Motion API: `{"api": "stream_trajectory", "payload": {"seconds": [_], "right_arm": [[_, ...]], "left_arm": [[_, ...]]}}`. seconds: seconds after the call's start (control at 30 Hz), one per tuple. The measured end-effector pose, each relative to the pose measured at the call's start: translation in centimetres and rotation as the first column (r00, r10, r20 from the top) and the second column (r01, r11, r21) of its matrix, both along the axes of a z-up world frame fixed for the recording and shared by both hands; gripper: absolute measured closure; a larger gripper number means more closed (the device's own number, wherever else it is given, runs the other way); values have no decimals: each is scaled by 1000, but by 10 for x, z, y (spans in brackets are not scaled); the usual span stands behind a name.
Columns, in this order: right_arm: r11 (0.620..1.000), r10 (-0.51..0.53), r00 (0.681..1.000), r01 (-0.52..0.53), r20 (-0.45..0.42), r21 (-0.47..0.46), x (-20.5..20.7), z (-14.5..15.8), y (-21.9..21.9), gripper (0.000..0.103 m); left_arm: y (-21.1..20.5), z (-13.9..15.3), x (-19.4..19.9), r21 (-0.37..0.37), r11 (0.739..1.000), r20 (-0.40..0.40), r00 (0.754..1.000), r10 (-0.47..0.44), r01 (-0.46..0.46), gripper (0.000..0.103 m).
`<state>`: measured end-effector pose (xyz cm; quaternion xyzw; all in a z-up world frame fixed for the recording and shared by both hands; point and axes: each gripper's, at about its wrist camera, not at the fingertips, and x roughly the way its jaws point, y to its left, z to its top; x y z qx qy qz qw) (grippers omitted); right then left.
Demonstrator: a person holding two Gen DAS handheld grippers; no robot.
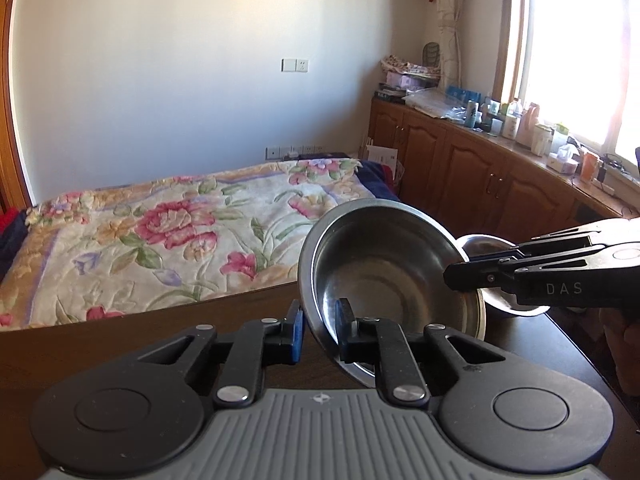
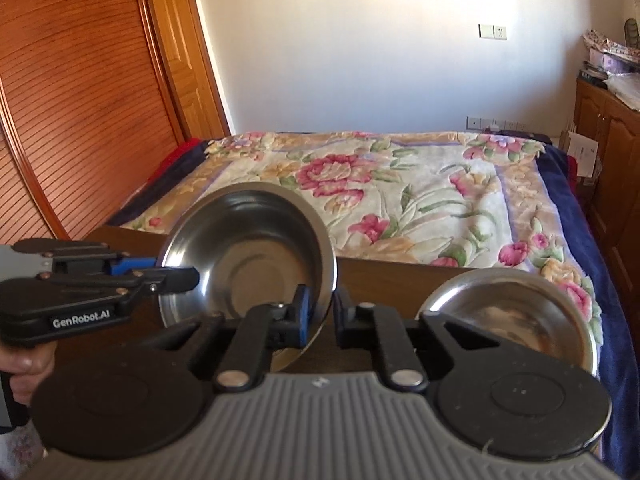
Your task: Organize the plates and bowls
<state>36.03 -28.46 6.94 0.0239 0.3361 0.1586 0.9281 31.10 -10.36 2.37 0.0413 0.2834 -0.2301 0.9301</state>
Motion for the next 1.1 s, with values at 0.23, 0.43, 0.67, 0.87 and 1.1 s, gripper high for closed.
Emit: {"api": "stream_trajectory", "payload": {"seconds": [0.23, 0.43, 0.67, 0.87, 1.1], "right_arm": [[1000, 5, 1000, -4, 24, -22, -17, 15, 2, 91], [1000, -1, 999, 2, 47, -27, -32, 24, 3, 92], [999, -4, 997, 7, 82, -40, -53, 36, 3, 92], [998, 0, 994, 7, 106, -69, -69, 44, 5, 92], [995, 8, 990, 6, 141, -102, -90, 55, 9, 92]], "left_arm": [[6, 10, -24, 5, 1000, 33, 999, -19, 19, 89], [10, 21, -42, 8, 999, 66, 997, -37, 36, 90], [13, 29, -63, 6, 998, 92, 994, -58, 58, 90], [19, 36, -80, 9, 997, 115, 990, -76, 76, 90], [24, 40, -104, 10, 996, 129, 988, -90, 89, 90]]}}
